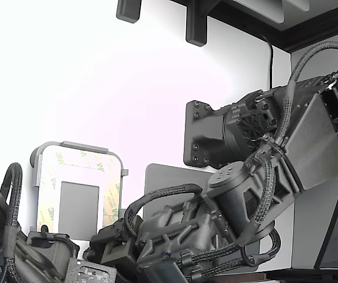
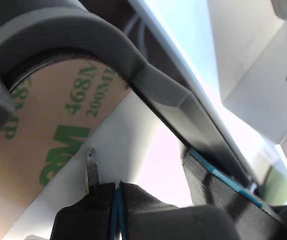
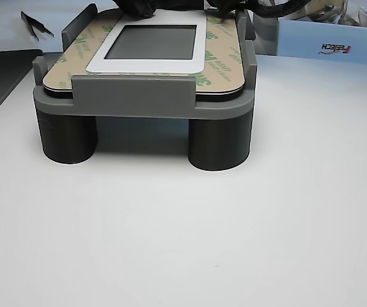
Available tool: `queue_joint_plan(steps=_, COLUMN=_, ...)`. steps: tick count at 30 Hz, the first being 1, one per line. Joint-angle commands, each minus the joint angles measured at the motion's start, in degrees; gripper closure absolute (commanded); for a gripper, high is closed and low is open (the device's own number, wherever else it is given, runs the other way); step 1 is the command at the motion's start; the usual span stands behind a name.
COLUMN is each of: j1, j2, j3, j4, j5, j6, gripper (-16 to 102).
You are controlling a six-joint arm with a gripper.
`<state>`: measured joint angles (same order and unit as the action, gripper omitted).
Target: Peel off protective film from adhesive tape.
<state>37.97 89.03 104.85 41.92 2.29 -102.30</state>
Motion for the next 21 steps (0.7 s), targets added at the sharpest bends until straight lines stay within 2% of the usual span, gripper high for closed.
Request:
queue_joint_plan(steps=1, j1=-0.4, j2=1.5, j3=-1.1, j4=-0.3, j5=-0.2, j6=0.2, gripper=96)
queue_joint_plan(steps=21, j1=0.2, j2=1.8, j3=-1.3, j4=0.0, j5=-0.2, j6=0.9, gripper=96)
